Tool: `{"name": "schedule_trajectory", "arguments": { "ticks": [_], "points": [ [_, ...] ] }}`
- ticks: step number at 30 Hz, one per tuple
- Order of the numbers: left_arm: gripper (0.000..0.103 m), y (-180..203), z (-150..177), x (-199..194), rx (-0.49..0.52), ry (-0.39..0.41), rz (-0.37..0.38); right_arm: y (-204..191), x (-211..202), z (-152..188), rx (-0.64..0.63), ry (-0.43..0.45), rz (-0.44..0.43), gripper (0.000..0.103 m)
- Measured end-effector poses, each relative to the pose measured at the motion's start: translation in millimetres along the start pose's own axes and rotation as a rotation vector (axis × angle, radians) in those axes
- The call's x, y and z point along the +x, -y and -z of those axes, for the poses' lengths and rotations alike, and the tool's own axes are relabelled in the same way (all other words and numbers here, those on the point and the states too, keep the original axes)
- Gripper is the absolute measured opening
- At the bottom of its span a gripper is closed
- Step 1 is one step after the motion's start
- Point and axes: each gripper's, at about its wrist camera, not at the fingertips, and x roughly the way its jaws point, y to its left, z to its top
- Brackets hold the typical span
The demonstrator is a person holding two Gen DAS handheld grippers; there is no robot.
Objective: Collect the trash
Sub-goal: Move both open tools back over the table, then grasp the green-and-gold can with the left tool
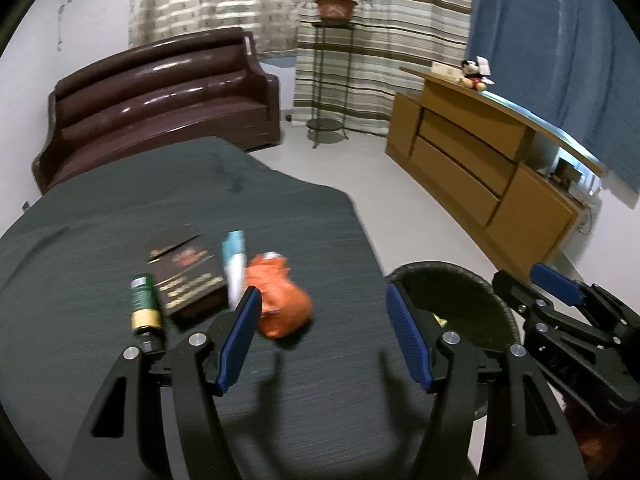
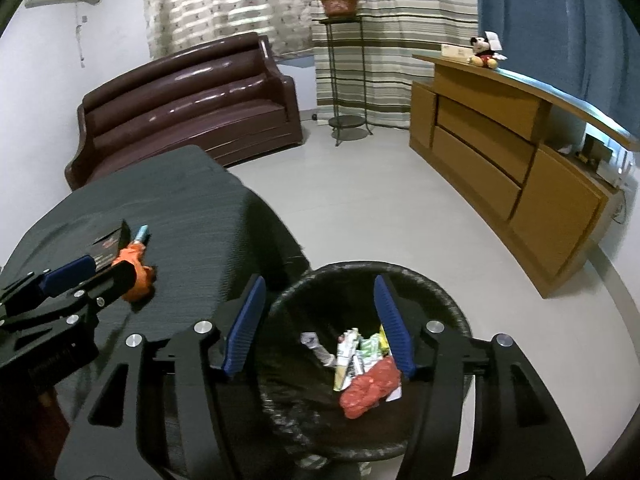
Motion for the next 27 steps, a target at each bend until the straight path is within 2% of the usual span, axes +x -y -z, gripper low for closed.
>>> {"name": "schedule_trajectory", "arguments": {
  "ticks": [14,27],
  "points": [
    [0.063,-77.8,16.7,-12.7,-0.117,-0.013,-0.119,-53.0,9.8,-1.8,-0.062,-0.023,-0.088,0.056],
    [0.063,-110.6,25.7,-6.7,-0.174,-0.056,-0.157,-89.2,24.9,-0.9,-0.099,-0.064,-0.139,0.056]
  ]
}}
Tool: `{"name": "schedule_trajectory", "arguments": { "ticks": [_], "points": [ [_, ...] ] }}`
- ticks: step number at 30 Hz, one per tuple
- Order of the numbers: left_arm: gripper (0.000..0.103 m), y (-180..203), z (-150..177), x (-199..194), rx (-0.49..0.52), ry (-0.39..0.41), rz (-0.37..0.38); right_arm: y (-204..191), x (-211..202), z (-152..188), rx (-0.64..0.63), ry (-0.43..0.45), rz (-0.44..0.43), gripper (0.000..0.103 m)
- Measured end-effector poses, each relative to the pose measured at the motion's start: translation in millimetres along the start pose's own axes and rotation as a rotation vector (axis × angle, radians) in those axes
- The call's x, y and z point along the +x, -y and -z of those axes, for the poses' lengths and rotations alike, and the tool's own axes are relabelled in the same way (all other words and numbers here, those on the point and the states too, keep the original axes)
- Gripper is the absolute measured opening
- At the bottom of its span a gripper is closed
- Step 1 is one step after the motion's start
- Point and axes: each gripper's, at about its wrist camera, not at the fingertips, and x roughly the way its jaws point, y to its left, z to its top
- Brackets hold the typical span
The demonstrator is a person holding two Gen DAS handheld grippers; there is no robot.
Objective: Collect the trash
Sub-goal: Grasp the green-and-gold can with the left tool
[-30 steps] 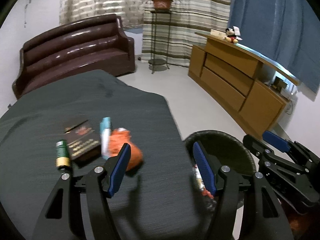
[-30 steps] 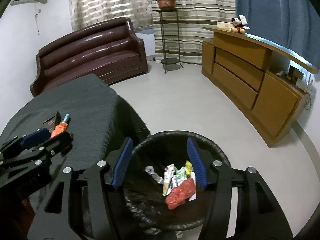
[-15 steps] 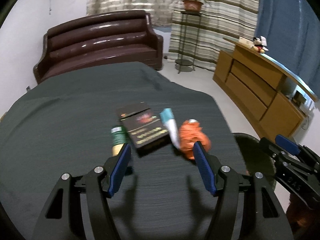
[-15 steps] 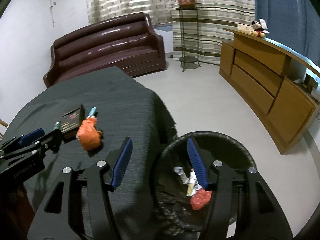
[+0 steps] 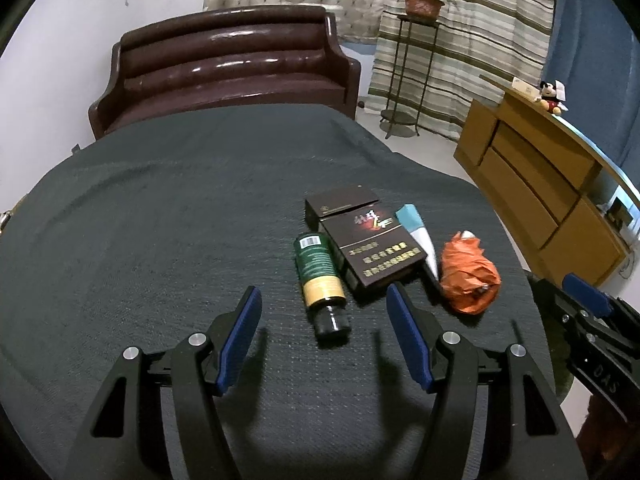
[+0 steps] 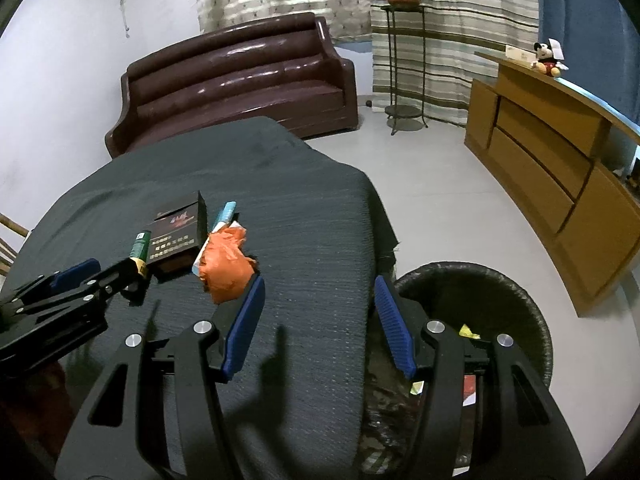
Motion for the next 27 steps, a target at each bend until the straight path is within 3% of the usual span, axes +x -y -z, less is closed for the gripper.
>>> {"name": "schedule_trajectory", "arguments": {
  "ticks": [16,21,25,27],
  "points": [
    [0.062,-13.5,-6.0,18.5,-0.024,-0.076,0.029,-18.2,16.6,-2.3,-0.021,-0.037,-0.024,0.056],
    [0.048,-14.4,-10.7,23.4,-0.017,-0.084,0.046,-20.3,17.7,-3.4,-0.029,-0.037,-0.027,0.056],
    [0.044,-15.7,-8.9,25.1,-0.013,-0.090,0.061,-21.7,21.4,-2.9,-0.033,-0.044,-0.029,0.056],
    [0.033,-16.4,-7.9,25.0,-0.008,-0.089,0.073,-23.4,23.0,-3.6,-0.035,-0.046,-0.029,0.056]
  ]
}}
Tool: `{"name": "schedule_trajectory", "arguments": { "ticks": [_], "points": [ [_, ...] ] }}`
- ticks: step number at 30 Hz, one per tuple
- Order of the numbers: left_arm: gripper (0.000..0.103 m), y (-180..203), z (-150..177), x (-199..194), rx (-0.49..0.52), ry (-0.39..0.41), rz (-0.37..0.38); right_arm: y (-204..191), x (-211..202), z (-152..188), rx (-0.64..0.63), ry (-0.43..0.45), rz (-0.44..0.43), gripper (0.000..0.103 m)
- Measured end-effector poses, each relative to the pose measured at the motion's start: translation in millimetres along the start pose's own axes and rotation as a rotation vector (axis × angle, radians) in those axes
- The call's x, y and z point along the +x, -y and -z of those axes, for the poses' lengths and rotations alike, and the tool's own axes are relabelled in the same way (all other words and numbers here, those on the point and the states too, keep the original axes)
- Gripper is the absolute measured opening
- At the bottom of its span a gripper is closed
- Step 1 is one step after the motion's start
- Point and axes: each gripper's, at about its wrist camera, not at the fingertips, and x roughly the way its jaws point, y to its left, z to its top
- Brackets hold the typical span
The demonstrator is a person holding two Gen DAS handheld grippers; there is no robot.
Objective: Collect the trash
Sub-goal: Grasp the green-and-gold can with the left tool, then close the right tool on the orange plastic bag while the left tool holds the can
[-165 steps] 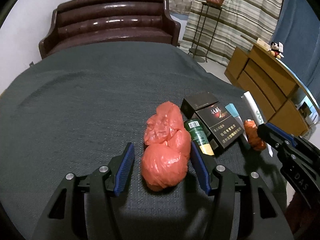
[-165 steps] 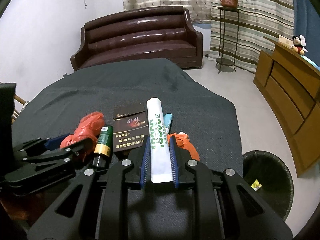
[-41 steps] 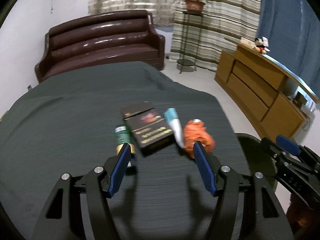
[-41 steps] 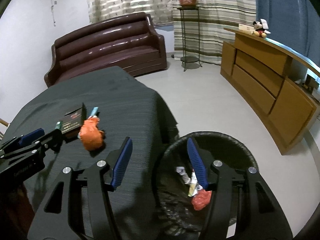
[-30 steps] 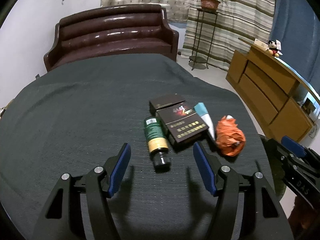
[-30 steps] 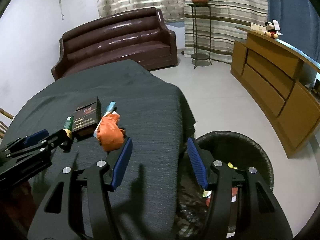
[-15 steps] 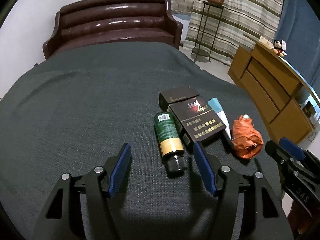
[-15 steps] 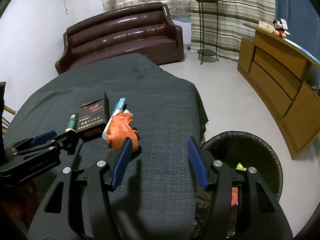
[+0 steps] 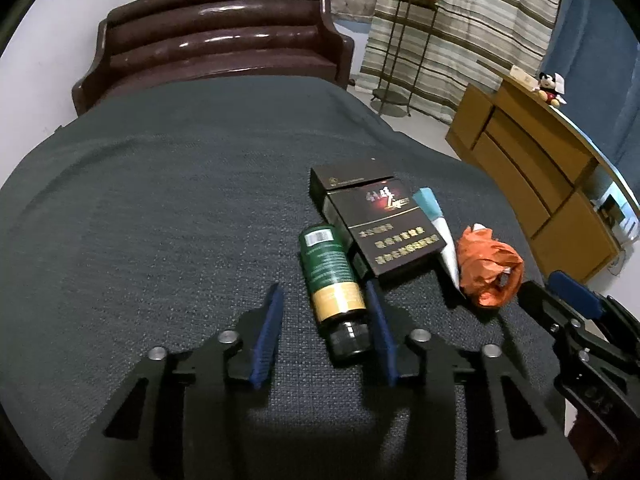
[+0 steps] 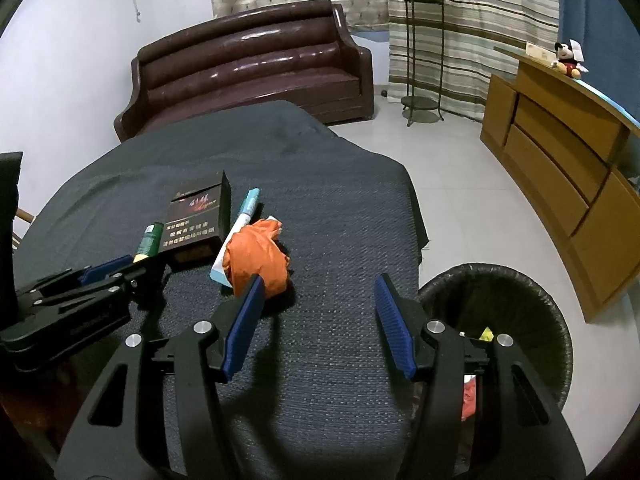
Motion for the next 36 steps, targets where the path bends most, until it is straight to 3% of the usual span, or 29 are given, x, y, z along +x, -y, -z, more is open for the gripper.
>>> {"name": "schedule_trajectory", "arguments": {
  "ticks": [3,11,28,36],
  "points": [
    [0.026,-1.0,0.4,-0.4,0.006,-0.002,0.015,-1.3,1.3,0.0,-0.002,-0.003,-0.001,0.056],
    [0.026,-11.8,2.5,-4.8,-0.004,-0.002,0.020,-7.2,-0.4,-2.0,-0.011,0.005,-0.009,0.056],
    [0.026,-59.1,3.8,-20.7,-0.064,0.048,-0.082,-28.4,12.9,-11.3,-0.041,-0.012,-0.036,0.056],
    [0.026,-62.9,8.1,-21.1,-0.066,0.045,-0.076,-37.0,20.1,-10.0,-0.071,-0.048,-0.033,0.039]
  ]
}}
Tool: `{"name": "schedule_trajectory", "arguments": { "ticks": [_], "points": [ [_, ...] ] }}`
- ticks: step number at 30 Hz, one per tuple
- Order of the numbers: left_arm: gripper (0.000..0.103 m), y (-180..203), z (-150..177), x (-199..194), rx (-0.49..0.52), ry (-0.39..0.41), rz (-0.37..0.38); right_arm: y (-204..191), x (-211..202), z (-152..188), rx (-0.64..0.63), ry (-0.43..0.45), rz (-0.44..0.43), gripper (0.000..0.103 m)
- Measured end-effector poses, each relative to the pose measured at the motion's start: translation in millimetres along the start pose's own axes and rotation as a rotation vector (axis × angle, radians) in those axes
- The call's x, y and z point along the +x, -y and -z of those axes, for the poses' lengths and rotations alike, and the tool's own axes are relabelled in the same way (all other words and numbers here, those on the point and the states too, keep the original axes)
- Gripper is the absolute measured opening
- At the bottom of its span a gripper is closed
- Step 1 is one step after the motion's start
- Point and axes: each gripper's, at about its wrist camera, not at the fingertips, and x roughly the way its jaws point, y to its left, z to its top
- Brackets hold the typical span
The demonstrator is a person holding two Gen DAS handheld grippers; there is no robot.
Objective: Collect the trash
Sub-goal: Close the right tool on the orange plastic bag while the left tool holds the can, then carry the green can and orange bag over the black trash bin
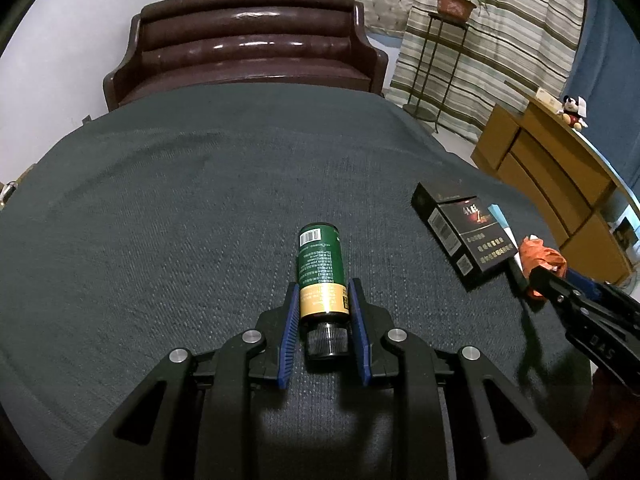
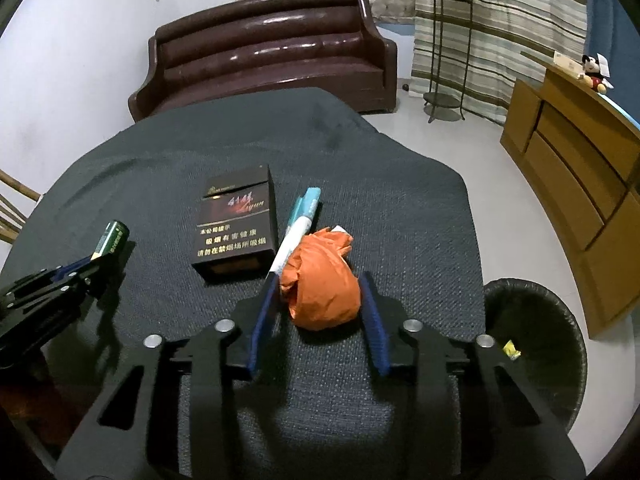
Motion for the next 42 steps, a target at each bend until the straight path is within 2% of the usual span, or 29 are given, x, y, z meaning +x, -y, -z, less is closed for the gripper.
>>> {"name": "schedule_trajectory", "arguments": {
  "ticks": [13,22,30,42],
  "points": [
    [0.026,7.2,2.9,-7.9,0.003,0.009,0.025,3.8,-16.7,7.3,0.002,0.061,0.013,0.038],
    [0.026,35.3,8.2,-22.1,0.039,0.033,0.066,22.1,-44.4,18.5,0.041,0.103,0.039,0.038],
    [0.026,69.0,11.3,-33.4,0.083,0.059,0.103,43.1,-69.4,28.8,0.076,0.140,0.069,0.038],
    [0.026,142.2,20.0,-46.9,0.197,0.095,0.193,80.7,-108.6,37.2,0.107,0.208,0.149,0.038]
  ]
}}
